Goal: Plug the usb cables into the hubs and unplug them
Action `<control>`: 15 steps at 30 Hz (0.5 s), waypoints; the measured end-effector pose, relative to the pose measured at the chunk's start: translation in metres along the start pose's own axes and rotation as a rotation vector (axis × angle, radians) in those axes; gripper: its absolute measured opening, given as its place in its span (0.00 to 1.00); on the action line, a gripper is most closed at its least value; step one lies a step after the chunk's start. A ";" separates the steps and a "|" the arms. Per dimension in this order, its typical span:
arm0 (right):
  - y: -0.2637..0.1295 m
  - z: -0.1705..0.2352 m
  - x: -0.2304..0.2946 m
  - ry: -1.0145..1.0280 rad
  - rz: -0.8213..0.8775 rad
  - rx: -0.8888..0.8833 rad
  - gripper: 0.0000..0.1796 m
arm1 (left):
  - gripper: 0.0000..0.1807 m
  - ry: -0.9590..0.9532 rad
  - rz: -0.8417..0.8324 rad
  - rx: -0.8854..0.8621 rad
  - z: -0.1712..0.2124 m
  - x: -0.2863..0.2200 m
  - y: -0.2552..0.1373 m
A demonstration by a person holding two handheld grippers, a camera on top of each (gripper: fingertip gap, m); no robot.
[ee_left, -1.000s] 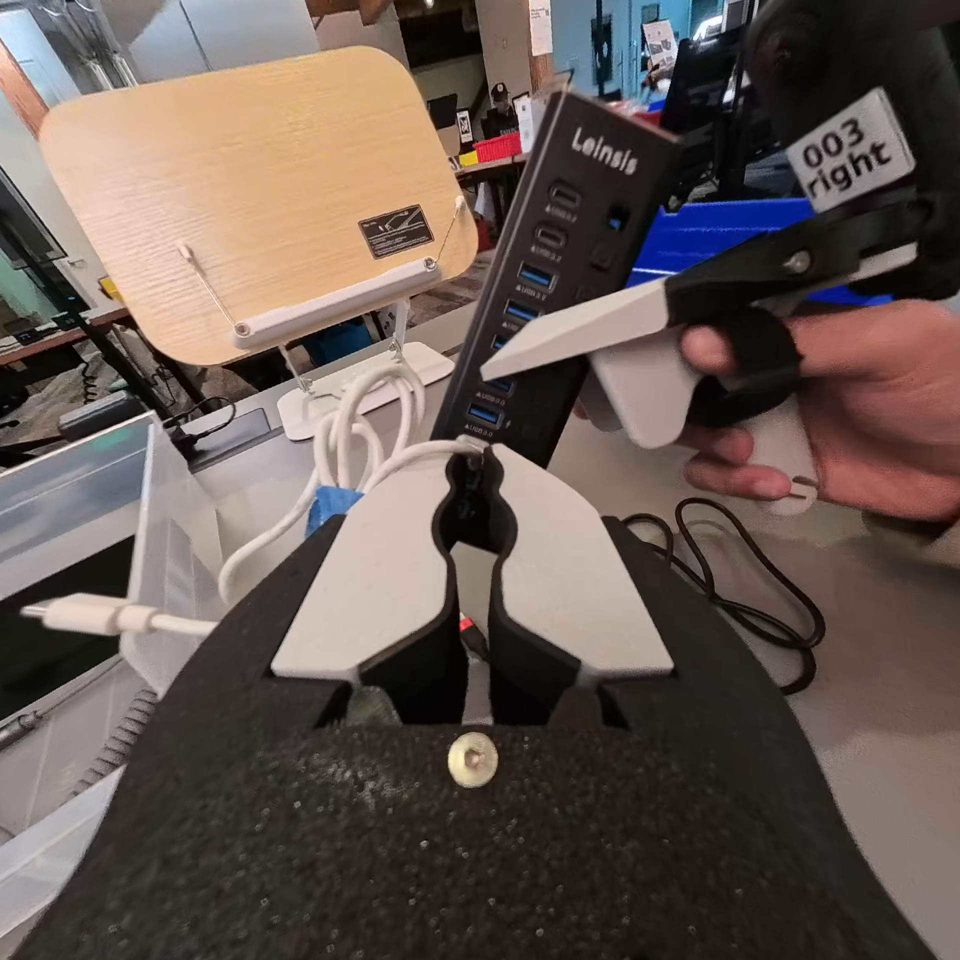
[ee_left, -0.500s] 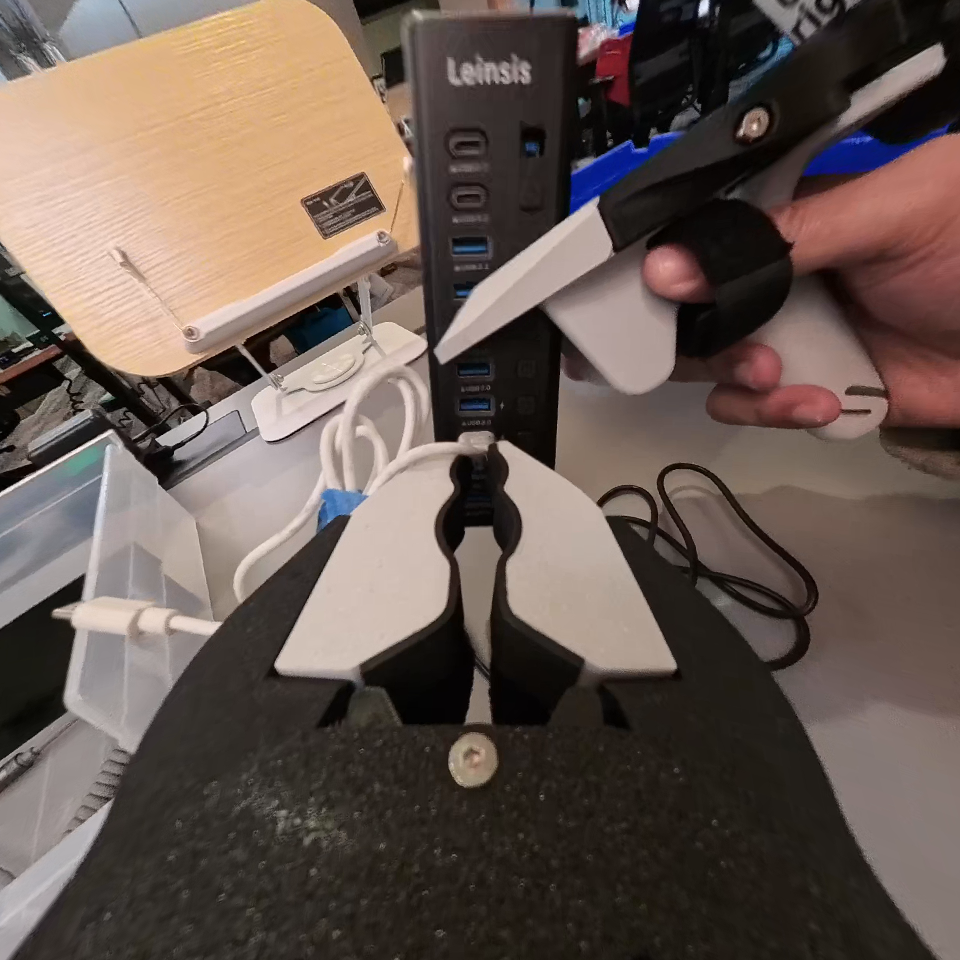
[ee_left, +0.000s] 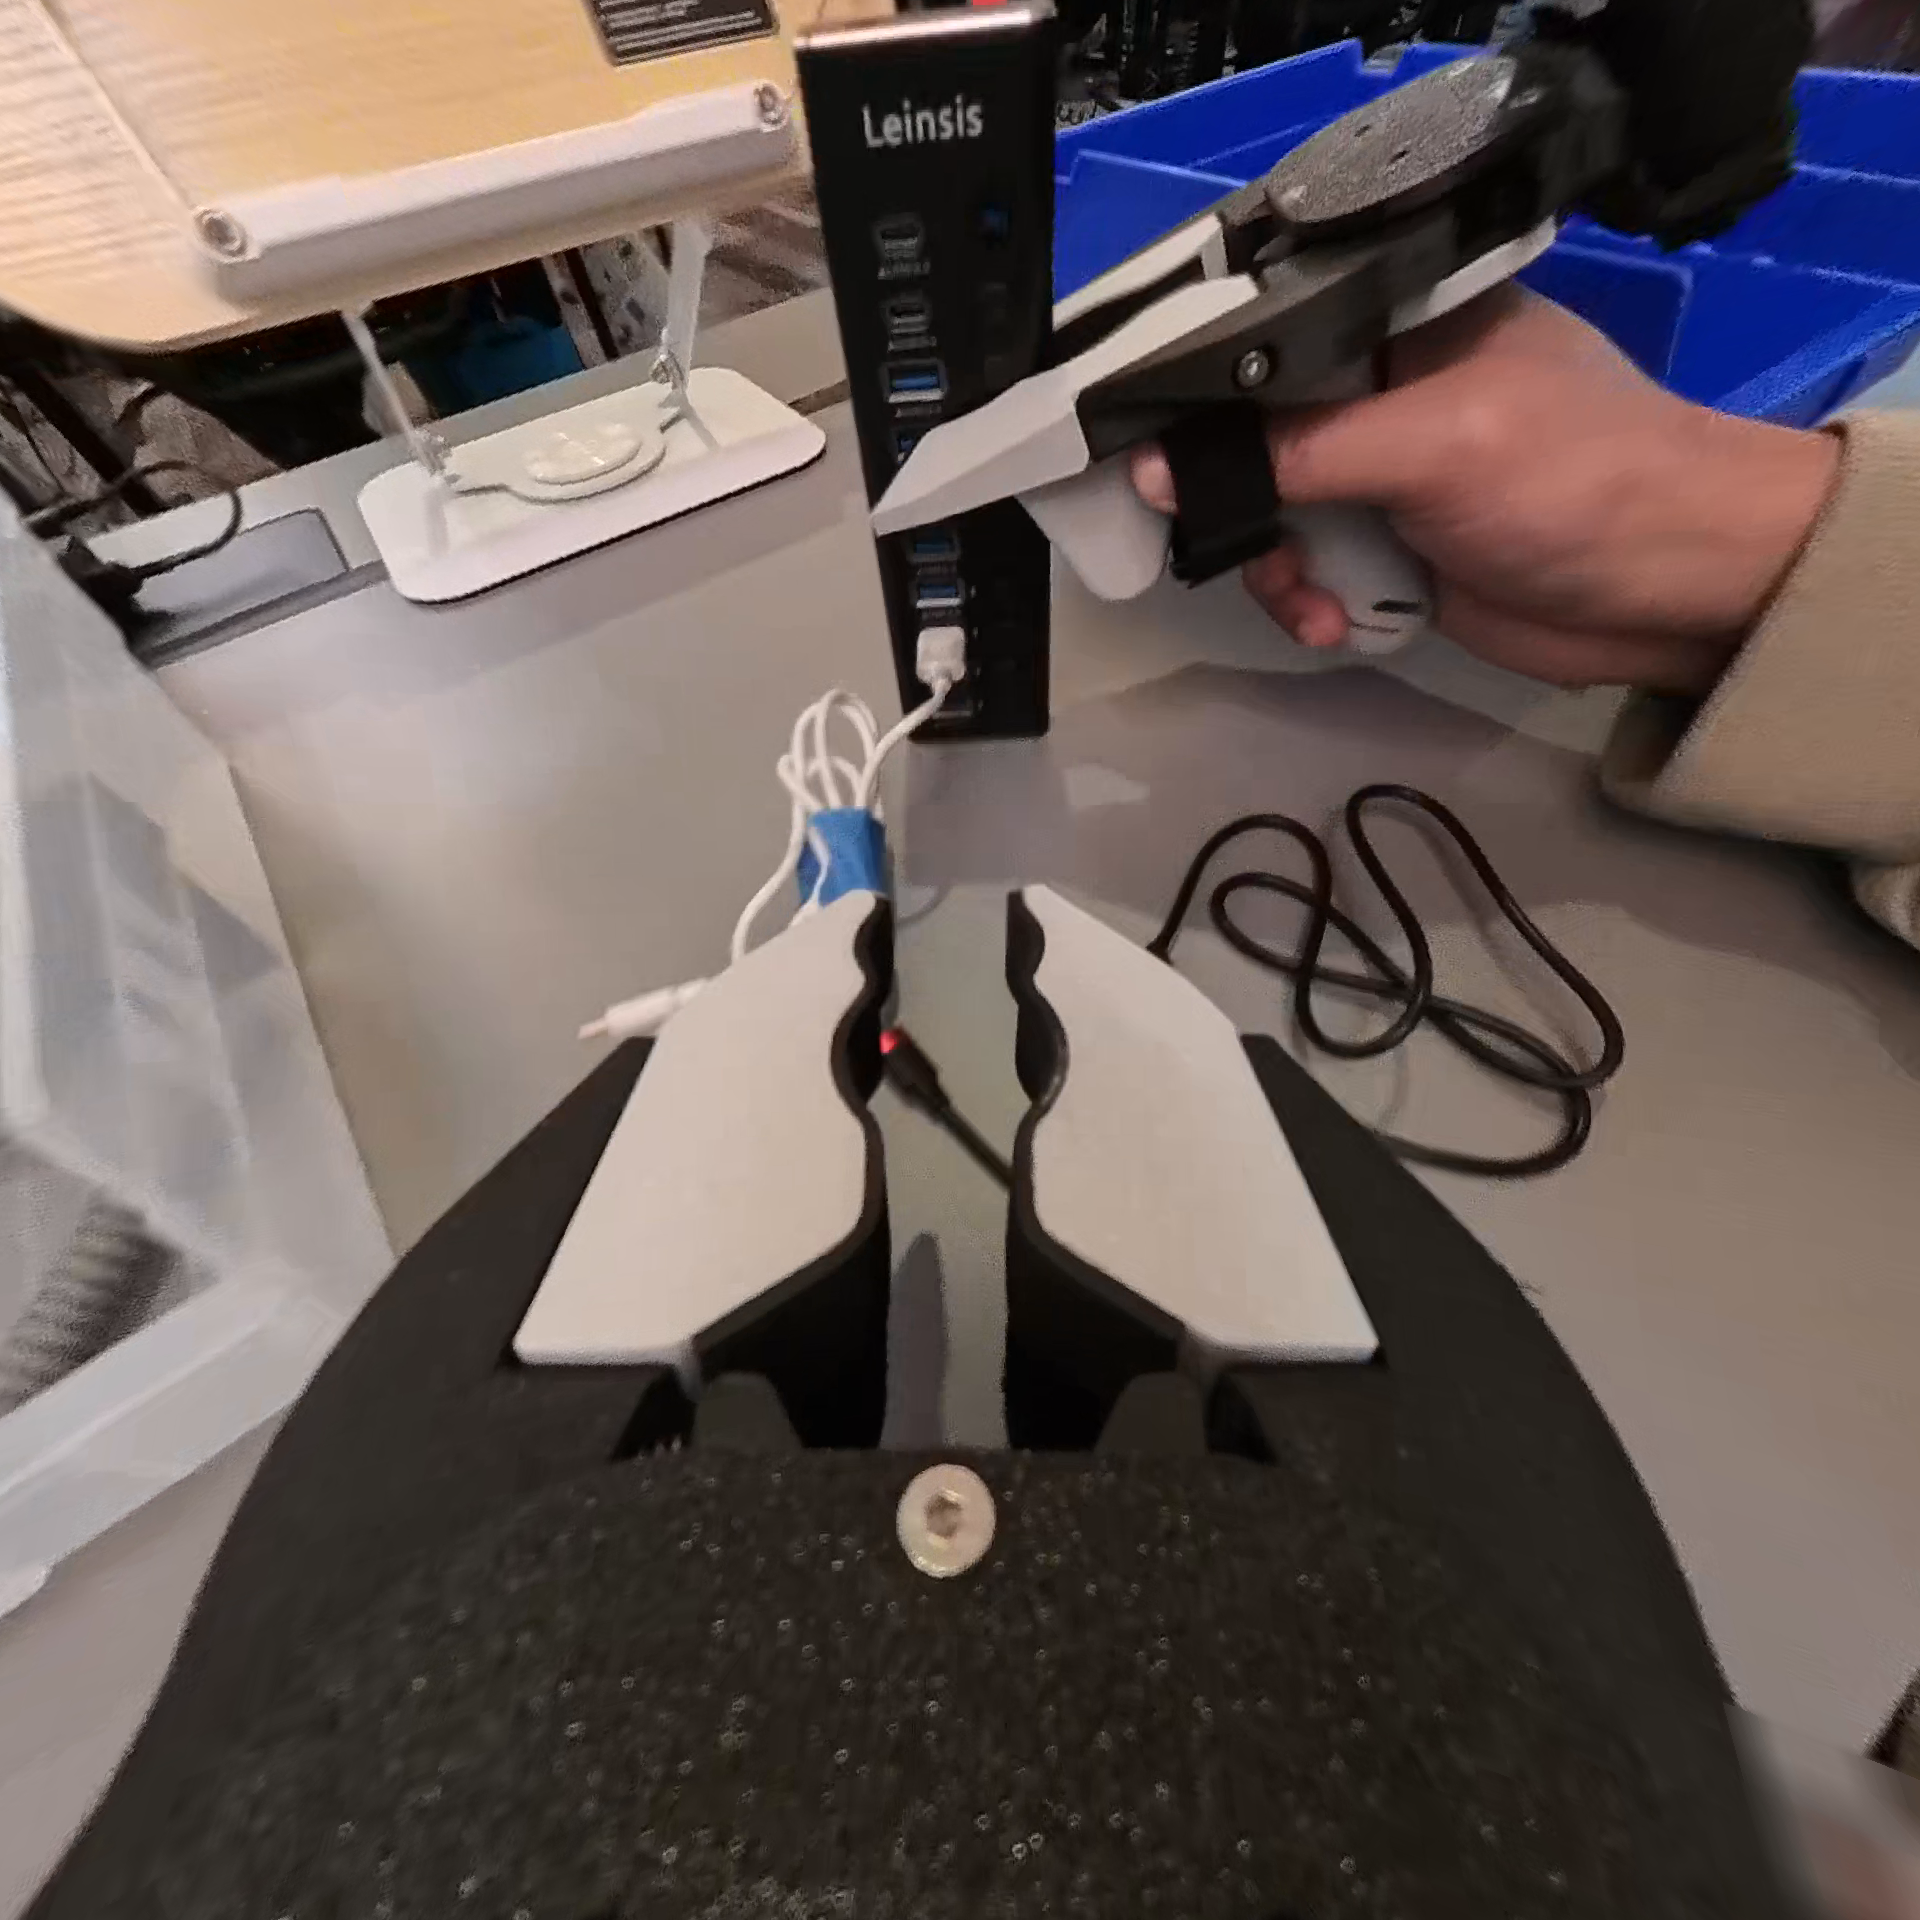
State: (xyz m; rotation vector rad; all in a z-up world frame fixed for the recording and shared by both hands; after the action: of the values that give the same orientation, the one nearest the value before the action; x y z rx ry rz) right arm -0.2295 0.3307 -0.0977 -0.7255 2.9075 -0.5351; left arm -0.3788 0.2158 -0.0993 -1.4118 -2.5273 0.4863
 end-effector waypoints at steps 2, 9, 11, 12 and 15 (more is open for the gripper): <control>0.003 -0.001 -0.004 0.013 -0.006 0.001 0.15 | 0.11 -0.048 0.041 0.009 0.008 0.005 -0.015; 0.003 0.002 0.000 -0.033 0.010 -0.062 0.15 | 0.20 -0.233 0.083 0.079 0.043 0.025 -0.056; 0.002 0.006 -0.002 -0.035 0.054 -0.070 0.20 | 0.20 -0.229 0.049 0.099 0.047 0.027 -0.059; -0.001 0.005 -0.002 -0.025 0.055 -0.094 0.22 | 0.19 -0.226 0.035 0.105 0.047 0.027 -0.059; -0.013 0.001 -0.006 -0.002 0.062 -0.109 0.25 | 0.17 -0.225 0.016 0.173 0.057 0.028 -0.053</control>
State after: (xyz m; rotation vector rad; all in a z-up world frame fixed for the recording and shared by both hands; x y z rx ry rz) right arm -0.2185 0.3220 -0.0938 -0.6452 2.9658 -0.3715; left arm -0.4543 0.2033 -0.1311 -1.3836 -2.5682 0.8900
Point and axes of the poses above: each gripper's, where its closed fingertips meet, y out along the fingers, z out of its underside, x = y × z across the jaws, the point moved 4 cm from there along -y, back along the fingers, and after that the axes turned 10 degrees about z, right-handed, at the moved point
